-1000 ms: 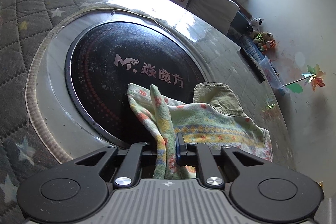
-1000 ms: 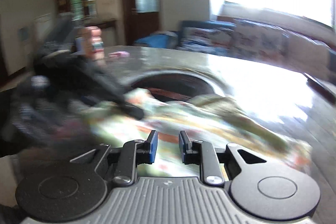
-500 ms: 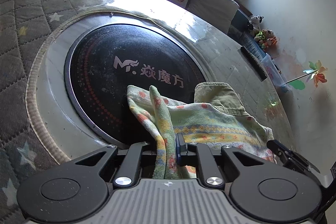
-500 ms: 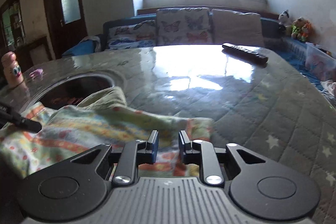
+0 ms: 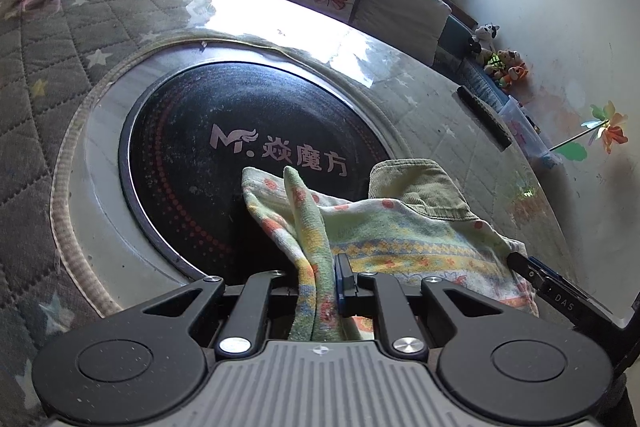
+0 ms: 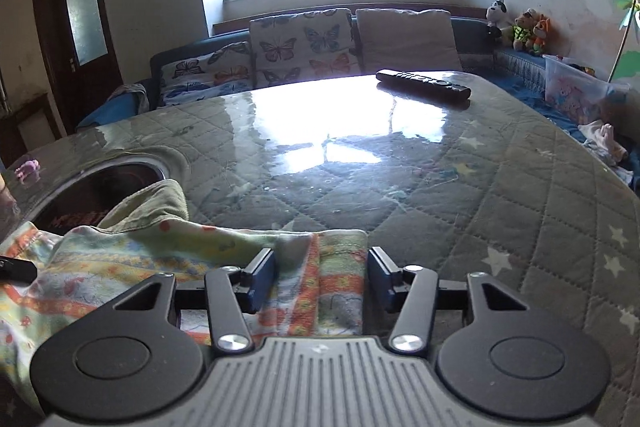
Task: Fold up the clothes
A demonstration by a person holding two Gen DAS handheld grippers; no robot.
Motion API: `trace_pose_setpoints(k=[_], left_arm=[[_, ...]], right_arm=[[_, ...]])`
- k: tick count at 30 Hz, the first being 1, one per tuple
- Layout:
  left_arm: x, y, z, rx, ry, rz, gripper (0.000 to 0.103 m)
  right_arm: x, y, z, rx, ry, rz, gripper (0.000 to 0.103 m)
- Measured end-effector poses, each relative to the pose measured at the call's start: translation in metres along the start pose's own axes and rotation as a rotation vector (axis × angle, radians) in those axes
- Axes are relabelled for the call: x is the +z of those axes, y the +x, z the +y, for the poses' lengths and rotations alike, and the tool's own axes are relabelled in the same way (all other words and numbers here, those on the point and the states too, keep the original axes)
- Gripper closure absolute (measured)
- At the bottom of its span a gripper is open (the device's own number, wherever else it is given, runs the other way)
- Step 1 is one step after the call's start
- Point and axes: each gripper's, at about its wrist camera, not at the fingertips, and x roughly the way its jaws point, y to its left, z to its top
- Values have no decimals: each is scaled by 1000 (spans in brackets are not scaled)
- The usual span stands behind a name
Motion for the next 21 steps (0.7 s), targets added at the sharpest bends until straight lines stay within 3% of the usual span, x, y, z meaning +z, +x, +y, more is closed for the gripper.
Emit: trace_pose_setpoints(k=[4,11,21], left_arm=[[0,-3,-8,21,42,-23,89],[12,-12,-32,20,127,-67,92],[31,2,-112,-58,282,-95,93]], right_arm=[[-2,-2,4,44,26,4,91],[4,-34,-3,67,81,-74,95],[23,-81,-46,-62,93,-176,95]])
